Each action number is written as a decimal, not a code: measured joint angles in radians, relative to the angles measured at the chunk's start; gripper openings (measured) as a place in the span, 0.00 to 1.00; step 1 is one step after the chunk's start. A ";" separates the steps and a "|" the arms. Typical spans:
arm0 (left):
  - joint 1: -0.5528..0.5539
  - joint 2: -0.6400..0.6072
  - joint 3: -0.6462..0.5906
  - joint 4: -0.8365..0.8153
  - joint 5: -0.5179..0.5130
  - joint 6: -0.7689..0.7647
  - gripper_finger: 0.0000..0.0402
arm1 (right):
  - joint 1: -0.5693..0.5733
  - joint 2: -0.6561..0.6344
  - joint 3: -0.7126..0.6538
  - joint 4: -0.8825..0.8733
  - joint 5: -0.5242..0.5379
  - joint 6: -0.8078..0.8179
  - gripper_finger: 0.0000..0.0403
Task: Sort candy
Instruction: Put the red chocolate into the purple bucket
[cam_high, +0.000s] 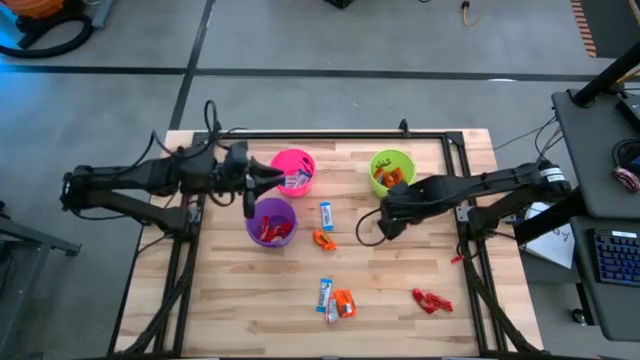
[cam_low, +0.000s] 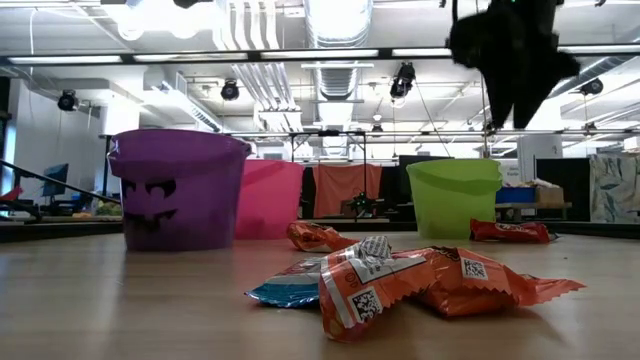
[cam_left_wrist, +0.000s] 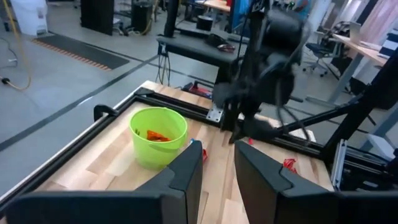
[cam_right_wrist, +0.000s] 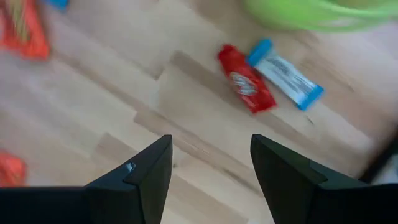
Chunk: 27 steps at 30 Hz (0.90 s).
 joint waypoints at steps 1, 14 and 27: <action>-0.015 -0.003 0.000 0.000 -0.019 0.000 0.19 | -0.006 0.001 -0.025 0.032 -0.012 -0.041 0.52; -0.051 -0.015 -0.001 -0.001 -0.045 0.061 0.19 | -0.119 0.028 -0.274 0.211 -0.040 -0.088 0.52; -0.050 -0.016 -0.001 0.001 -0.145 0.132 0.19 | -0.197 0.027 -0.410 0.387 -0.013 -0.126 0.52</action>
